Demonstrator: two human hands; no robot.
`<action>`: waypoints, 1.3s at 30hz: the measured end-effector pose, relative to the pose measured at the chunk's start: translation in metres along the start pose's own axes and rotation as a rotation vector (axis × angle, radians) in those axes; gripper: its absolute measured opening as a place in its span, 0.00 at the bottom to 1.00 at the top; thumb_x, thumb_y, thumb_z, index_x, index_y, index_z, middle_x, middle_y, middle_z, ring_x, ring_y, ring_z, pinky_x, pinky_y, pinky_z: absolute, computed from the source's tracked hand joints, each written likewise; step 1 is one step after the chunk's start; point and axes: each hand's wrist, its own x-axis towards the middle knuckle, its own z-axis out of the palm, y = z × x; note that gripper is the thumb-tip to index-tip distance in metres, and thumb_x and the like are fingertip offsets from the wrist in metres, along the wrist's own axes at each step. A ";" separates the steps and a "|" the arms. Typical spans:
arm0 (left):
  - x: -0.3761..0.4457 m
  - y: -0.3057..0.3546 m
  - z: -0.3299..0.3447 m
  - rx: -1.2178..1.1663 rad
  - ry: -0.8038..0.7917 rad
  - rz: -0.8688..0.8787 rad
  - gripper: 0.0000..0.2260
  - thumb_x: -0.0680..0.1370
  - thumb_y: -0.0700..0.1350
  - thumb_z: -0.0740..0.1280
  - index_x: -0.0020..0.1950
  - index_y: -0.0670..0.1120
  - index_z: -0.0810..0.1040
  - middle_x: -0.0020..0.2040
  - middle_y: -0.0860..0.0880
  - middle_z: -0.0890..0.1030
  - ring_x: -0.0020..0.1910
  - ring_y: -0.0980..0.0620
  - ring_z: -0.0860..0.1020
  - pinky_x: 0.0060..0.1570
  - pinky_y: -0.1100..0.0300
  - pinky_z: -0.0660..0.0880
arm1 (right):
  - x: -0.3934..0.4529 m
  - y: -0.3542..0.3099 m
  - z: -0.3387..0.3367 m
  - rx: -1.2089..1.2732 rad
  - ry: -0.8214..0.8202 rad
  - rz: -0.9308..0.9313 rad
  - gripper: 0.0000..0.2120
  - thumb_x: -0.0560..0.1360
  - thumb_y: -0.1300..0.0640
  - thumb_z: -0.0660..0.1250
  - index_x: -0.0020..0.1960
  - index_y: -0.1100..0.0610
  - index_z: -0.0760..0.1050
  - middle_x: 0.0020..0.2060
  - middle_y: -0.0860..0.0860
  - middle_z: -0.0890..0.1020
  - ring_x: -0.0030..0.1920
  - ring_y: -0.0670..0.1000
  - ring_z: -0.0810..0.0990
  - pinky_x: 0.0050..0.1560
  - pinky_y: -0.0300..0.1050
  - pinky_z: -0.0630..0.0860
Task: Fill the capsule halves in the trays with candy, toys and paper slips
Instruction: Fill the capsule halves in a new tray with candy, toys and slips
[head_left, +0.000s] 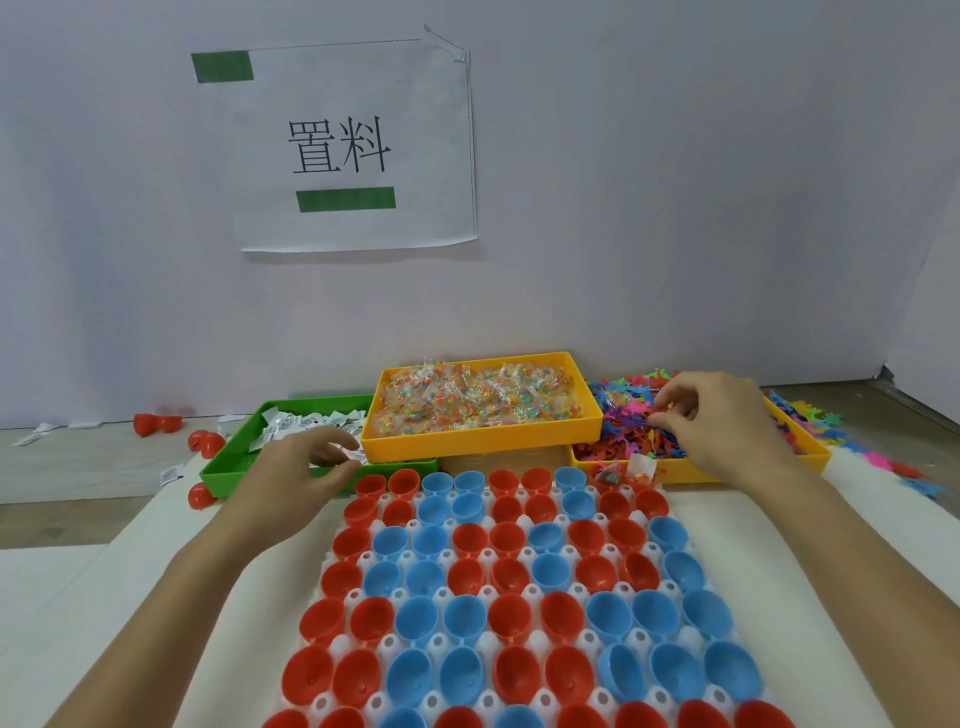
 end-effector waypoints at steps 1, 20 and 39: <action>0.000 0.001 0.001 -0.013 -0.010 0.002 0.11 0.78 0.45 0.71 0.59 0.52 0.78 0.50 0.49 0.83 0.50 0.54 0.80 0.50 0.59 0.74 | 0.000 0.000 0.000 -0.007 -0.015 -0.001 0.04 0.73 0.58 0.75 0.47 0.55 0.82 0.33 0.44 0.77 0.35 0.43 0.75 0.33 0.34 0.65; 0.014 0.019 0.022 -0.008 0.096 0.025 0.05 0.76 0.41 0.72 0.49 0.48 0.78 0.39 0.47 0.82 0.39 0.47 0.80 0.39 0.55 0.76 | -0.003 -0.002 0.003 -0.098 -0.086 -0.042 0.10 0.74 0.50 0.75 0.53 0.51 0.82 0.45 0.48 0.80 0.47 0.49 0.77 0.46 0.44 0.74; 0.016 0.035 0.015 -0.097 0.340 0.079 0.09 0.77 0.29 0.62 0.46 0.42 0.76 0.35 0.52 0.83 0.30 0.70 0.77 0.32 0.72 0.69 | -0.005 -0.051 0.009 0.063 0.086 -0.270 0.07 0.76 0.59 0.71 0.54 0.55 0.82 0.42 0.52 0.80 0.42 0.51 0.75 0.45 0.44 0.69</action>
